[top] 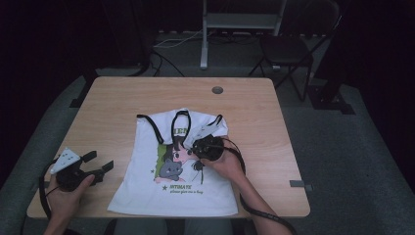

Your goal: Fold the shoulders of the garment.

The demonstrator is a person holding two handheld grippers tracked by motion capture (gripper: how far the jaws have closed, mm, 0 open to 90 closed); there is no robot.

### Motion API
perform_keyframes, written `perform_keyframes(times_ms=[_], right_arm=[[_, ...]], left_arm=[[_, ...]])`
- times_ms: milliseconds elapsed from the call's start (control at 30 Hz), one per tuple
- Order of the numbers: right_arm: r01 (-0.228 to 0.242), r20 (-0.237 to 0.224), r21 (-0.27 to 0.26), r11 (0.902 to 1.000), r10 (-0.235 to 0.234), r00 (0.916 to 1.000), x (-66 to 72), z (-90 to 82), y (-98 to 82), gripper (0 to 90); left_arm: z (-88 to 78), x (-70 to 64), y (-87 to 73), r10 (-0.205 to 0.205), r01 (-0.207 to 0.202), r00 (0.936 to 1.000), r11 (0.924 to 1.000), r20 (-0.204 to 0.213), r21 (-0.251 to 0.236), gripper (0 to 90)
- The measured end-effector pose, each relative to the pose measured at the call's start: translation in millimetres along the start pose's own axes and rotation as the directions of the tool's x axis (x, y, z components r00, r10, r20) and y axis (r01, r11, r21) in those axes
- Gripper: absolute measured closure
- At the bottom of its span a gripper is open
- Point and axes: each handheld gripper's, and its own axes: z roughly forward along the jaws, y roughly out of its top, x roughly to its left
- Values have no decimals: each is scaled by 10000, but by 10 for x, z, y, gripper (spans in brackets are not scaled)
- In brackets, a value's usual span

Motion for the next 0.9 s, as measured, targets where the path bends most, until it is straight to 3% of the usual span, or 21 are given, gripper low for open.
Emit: perform_keyframes(times_ms=[100,167,300,367,467,500,667,900], right_arm=[[-804,-305,-774,9938,782,9965,-90,-61,69,684],[-1537,-308,-1136,9816,1512,9880,-176,-60,129,651],[-1990,508,-672,9777,2025,9780,-271,50,197,623],[-1801,904,-255,9833,1816,9792,-274,122,196,616],[-1534,1080,73,9881,1517,9825,-231,180,175,607],[-1242,1141,220,9920,1209,9861,-202,196,164,599],[-764,1235,433,9961,705,9898,-136,217,152,594],[-494,1339,587,9971,411,9901,-94,205,149,594]], left_arm=[[0,0,1,9,-9,10000,10000,13,12,189],[0,0,0,-30,30,10000,10000,6,-35,189],[0,3,0,-47,47,10000,10000,17,-36,189],[-2,4,-1,-69,69,10000,10000,33,-48,189],[-1,5,0,-61,61,10000,10000,45,-42,189],[0,4,0,-61,61,10000,10000,40,-49,189],[0,2,0,-48,49,10000,10000,33,-60,189],[1,0,0,-63,63,10000,10000,39,-75,189]])
